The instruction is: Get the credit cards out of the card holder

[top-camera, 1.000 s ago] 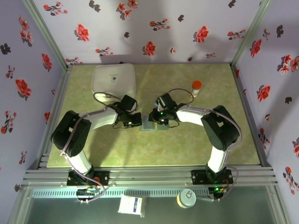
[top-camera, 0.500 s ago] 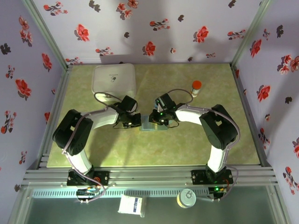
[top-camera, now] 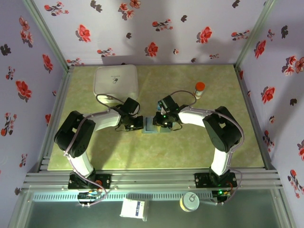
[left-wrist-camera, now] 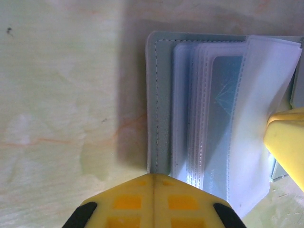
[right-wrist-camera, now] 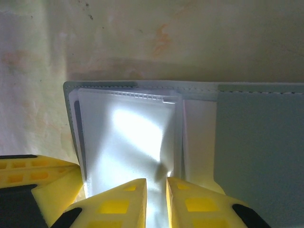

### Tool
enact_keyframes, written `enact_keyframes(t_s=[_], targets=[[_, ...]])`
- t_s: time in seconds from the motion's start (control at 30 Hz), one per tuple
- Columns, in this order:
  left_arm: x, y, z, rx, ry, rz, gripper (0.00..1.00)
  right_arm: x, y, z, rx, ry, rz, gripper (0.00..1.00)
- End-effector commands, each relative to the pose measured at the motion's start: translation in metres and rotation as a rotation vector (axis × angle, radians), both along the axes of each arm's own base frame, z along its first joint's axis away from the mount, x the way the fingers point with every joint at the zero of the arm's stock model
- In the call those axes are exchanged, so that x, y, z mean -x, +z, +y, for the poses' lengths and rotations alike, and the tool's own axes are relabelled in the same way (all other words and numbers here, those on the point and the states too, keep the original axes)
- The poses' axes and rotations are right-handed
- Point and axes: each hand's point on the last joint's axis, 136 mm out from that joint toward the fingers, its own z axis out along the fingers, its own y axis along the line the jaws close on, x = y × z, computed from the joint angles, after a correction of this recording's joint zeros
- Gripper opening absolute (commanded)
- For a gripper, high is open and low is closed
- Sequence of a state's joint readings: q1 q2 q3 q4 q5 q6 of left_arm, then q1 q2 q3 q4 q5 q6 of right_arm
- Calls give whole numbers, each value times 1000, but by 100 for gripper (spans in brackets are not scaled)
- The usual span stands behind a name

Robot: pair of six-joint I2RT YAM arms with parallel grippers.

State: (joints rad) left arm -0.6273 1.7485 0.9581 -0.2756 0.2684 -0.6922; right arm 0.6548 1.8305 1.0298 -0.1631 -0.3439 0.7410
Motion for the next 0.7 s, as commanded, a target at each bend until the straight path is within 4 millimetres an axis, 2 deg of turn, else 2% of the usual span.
enact_keyframes(t_s=[0.0, 0.37, 0.5, 0.67], targets=[[1, 1, 8, -34, -12, 5, 0, 2, 5, -5, 21, -1, -19, 18], [-13, 55, -8, 82, 17, -76, 0, 3, 0, -4, 18, 5, -6, 16], [-16, 66, -22, 165, 27, -71, 8, 4, -1, -4, 17, 6, -4, 15], [-19, 61, -33, 216, 36, -44, 23, 5, -1, -5, 17, 7, -3, 16]])
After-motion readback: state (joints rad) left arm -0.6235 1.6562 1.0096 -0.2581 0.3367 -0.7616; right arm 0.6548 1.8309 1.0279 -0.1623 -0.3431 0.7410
